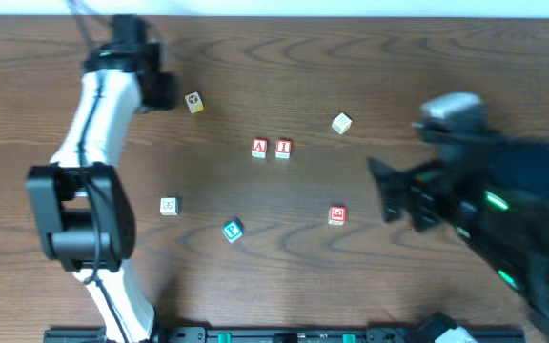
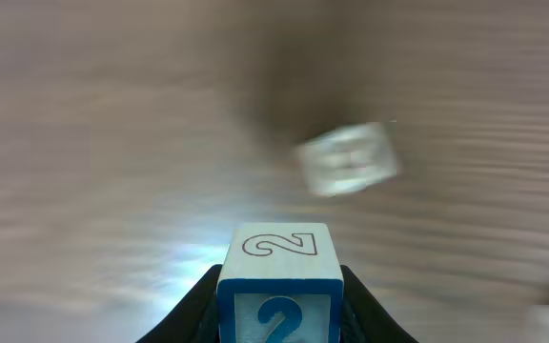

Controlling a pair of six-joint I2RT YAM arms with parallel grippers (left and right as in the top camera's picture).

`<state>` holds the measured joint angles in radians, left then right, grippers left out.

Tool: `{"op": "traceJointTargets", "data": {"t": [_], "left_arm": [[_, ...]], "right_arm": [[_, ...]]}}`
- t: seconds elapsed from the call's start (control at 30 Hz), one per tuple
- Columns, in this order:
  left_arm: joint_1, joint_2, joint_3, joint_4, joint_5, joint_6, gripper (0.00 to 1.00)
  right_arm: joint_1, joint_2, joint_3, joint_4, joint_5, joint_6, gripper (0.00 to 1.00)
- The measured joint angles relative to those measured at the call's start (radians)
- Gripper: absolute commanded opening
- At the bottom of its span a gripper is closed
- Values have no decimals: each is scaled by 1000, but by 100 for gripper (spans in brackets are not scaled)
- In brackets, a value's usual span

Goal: Spell out Ai2
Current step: 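Carry the '2' block right of the 'I' block and lower it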

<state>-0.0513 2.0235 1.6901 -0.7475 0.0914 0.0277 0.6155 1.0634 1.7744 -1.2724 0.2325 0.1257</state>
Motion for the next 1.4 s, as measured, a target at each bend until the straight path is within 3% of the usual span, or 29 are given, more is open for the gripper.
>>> {"op": "traceJointTargets", "data": {"t": [0.23, 0.4, 0.53, 0.87, 1.4], "left_arm": [[-313, 0, 10, 58, 40, -58, 6], [-539, 0, 10, 114, 40, -82, 6], [-642, 9, 10, 150, -13, -119, 6], [-661, 149, 10, 152, -40, -262, 6], [-661, 154, 10, 116, -134, -414, 6]], "right_arm": [[0, -44, 235, -204, 44, 25, 99], [0, -40, 284, -283, 49, 28, 99], [0, -38, 301, -294, 34, 28, 99], [0, -63, 314, -309, 14, 28, 99], [0, -64, 315, -317, 15, 31, 99]]}}
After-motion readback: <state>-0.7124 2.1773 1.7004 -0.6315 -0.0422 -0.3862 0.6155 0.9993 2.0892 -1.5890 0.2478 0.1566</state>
